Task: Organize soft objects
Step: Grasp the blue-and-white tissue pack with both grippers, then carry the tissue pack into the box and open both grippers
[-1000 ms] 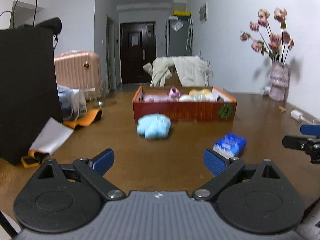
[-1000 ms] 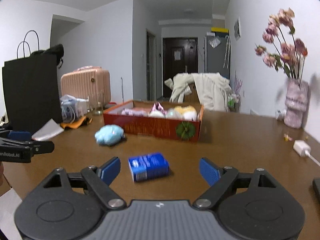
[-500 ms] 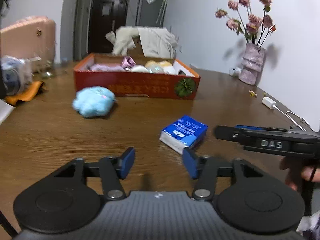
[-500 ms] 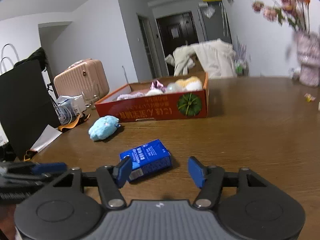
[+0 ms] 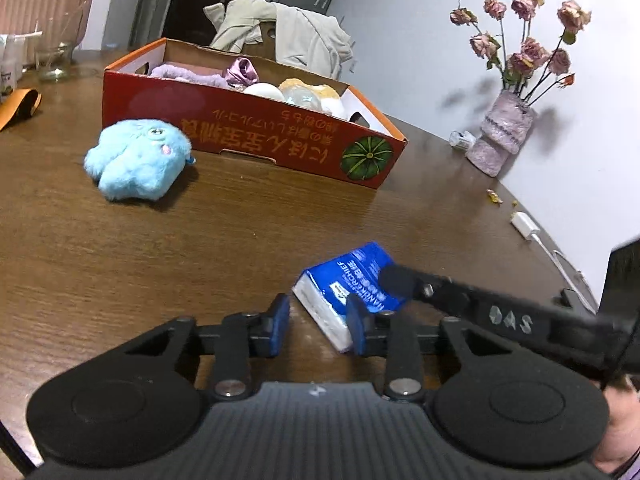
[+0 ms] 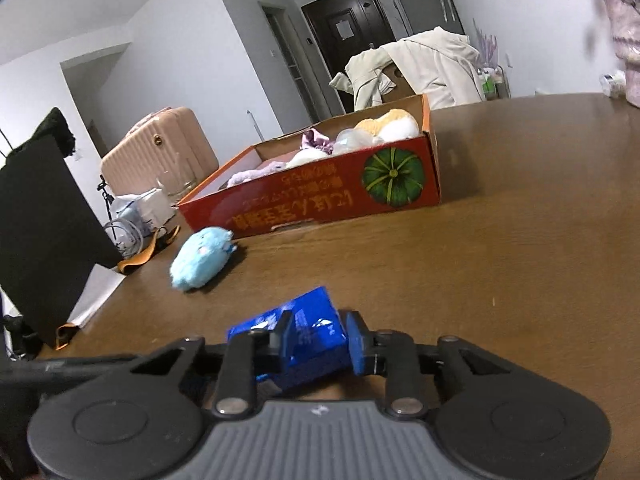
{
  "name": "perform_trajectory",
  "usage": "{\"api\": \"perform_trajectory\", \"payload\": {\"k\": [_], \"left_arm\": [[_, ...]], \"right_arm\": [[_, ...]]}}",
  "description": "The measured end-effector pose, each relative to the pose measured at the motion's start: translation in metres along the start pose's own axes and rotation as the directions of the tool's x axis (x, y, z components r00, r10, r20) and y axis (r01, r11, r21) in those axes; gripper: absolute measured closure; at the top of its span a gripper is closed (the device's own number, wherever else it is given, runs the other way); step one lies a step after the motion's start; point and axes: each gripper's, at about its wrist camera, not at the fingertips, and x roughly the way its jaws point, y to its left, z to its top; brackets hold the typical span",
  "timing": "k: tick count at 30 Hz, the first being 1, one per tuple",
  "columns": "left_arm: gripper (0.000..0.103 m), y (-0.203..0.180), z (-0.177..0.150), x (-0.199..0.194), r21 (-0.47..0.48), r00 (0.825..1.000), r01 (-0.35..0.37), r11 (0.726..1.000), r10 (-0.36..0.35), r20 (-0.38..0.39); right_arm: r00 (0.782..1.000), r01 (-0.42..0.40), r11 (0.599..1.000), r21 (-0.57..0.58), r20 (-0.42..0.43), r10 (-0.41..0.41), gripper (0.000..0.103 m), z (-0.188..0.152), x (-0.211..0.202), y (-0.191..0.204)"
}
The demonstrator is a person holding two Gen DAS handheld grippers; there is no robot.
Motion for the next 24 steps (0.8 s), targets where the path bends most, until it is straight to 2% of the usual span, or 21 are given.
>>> {"api": "perform_trajectory", "payload": {"k": [4, 10, 12, 23, 24], "left_arm": [[0.075, 0.004, -0.012, -0.023, 0.011, 0.997, 0.077, 0.997, -0.076, -0.027], [0.075, 0.005, -0.031, -0.057, 0.031, 0.996, 0.082, 0.996, -0.082, -0.019], [0.074, 0.005, -0.033, -0.058, 0.042, 0.998, 0.063, 0.997, -0.063, -0.011], [0.074, 0.013, -0.029, -0.044, 0.009, 0.998, 0.037, 0.999, -0.036, -0.044], [0.075, 0.013, -0.029, -0.044, 0.003, 0.998, 0.038, 0.999, -0.037, -0.046]], "right_arm": [[0.998, -0.06, 0.997, 0.044, -0.026, 0.061, 0.078, -0.029, -0.027, 0.015], [0.997, -0.066, 0.997, 0.032, -0.029, 0.066, 0.076, -0.05, -0.055, 0.033], [0.999, -0.031, 0.999, 0.019, -0.028, 0.032, 0.075, -0.05, -0.055, 0.034], [1.0, -0.024, 0.999, 0.046, -0.013, 0.025, 0.075, -0.046, -0.04, 0.031], [1.0, -0.023, 0.999, 0.048, -0.015, 0.024, 0.077, -0.047, -0.039, 0.031]]}}
